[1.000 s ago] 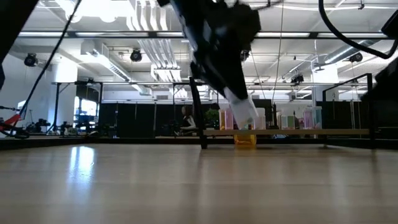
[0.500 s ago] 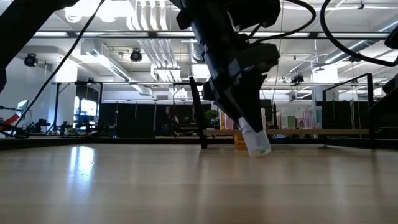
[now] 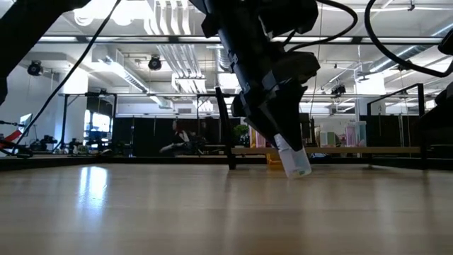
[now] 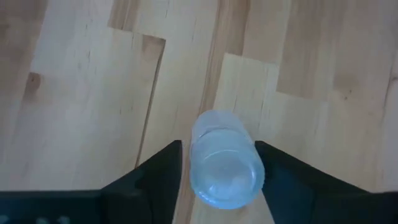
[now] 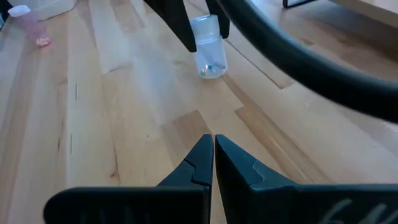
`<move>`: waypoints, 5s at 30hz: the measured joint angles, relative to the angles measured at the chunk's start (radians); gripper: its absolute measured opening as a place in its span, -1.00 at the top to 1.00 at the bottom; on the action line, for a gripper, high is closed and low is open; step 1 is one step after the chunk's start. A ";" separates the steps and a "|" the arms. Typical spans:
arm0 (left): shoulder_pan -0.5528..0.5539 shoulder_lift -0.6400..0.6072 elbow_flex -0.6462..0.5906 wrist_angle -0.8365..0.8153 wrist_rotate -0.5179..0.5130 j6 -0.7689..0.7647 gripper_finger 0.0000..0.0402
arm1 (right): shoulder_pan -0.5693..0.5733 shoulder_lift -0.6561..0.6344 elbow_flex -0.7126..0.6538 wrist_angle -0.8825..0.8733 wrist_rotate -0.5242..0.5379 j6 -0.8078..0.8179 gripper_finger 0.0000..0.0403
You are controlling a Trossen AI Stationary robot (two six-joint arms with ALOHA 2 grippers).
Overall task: Pick and place medicine bottles onto shelf by color
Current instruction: Put the transparent pill bottle on the shelf, then put the pink pill bottle on the shelf
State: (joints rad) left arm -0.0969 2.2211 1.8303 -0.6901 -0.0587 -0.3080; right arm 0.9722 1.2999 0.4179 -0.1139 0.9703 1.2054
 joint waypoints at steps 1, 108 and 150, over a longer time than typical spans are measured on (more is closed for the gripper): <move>0.001 0.000 0.000 0.000 0.000 0.000 0.04 | 0.000 0.000 0.000 0.000 0.000 -0.001 0.96; -0.552 -0.610 -0.627 0.298 -0.746 -0.027 -0.14 | -1.032 -0.055 0.035 0.301 -0.246 -0.800 -0.13; -0.697 -0.479 -0.656 0.141 -0.184 -0.409 0.26 | -0.459 -0.433 0.031 0.201 -0.075 -0.743 -0.63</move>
State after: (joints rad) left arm -0.7938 1.7423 1.1740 -0.5488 -0.2427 -0.7174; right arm 0.5130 0.8669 0.4488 0.0869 0.8949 0.4619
